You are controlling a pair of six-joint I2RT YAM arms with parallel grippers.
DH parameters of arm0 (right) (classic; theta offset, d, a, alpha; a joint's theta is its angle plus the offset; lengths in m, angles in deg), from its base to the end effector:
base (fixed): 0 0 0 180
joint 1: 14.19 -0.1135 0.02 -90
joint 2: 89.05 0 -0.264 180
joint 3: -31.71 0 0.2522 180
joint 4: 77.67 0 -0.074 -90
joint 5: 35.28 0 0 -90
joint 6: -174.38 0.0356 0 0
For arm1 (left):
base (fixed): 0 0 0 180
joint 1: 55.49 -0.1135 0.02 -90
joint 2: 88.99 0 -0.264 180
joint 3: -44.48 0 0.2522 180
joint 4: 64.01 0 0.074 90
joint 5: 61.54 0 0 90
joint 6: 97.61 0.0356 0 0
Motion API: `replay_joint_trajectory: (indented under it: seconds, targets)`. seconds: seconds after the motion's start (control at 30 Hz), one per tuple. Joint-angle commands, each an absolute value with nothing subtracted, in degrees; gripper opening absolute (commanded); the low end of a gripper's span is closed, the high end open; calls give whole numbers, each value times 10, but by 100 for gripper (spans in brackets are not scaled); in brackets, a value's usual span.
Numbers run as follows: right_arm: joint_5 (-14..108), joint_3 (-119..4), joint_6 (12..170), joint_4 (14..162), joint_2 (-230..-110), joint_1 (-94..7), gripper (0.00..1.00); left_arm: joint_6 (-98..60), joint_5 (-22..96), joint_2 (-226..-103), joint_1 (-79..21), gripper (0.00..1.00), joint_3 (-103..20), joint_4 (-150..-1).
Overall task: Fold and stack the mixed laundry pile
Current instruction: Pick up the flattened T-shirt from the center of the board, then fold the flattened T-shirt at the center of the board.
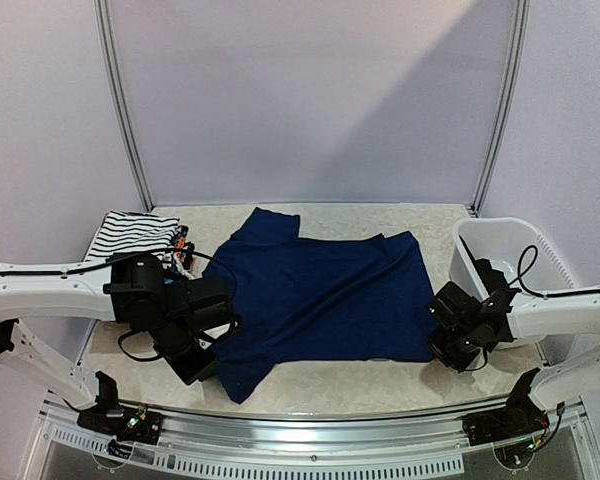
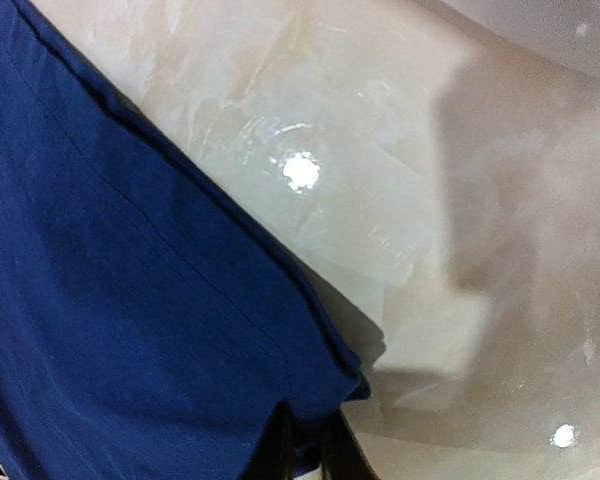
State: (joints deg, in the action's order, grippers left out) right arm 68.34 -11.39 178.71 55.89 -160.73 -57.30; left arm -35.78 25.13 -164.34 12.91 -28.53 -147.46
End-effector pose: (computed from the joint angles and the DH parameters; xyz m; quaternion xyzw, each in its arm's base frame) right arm 0.1419 0.1214 0.1386 0.4395 0.8811 0.0779 0.1565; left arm 0.0804 -0.1975 0.2494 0.3425 0.9383 -0.0081 0.0461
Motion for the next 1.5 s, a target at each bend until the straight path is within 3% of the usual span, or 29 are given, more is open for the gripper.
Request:
replay_joint_trajectory:
  seconds: [0.0,0.37,0.53,0.73,1.47]
  targets:
    - [703,-92,1823,444,-1620,-558,1,-364,247,-1648,121,0,-300,-1472]
    - [710,-240,1769,203,-1571,-559,0,-340,268,-1654,120,0,-384,-1528]
    - [706,-237,1774,158,-1540,-558,0,-335,307,-1653,120,0,-392,-1523]
    - [697,-218,1773,181,-1511,-559,0,-321,304,-1670,111,0,-399,-1531]
    - [751,-317,1708,294,-1600,-558,0,-249,242,-1802,-34,0,-560,-1556]
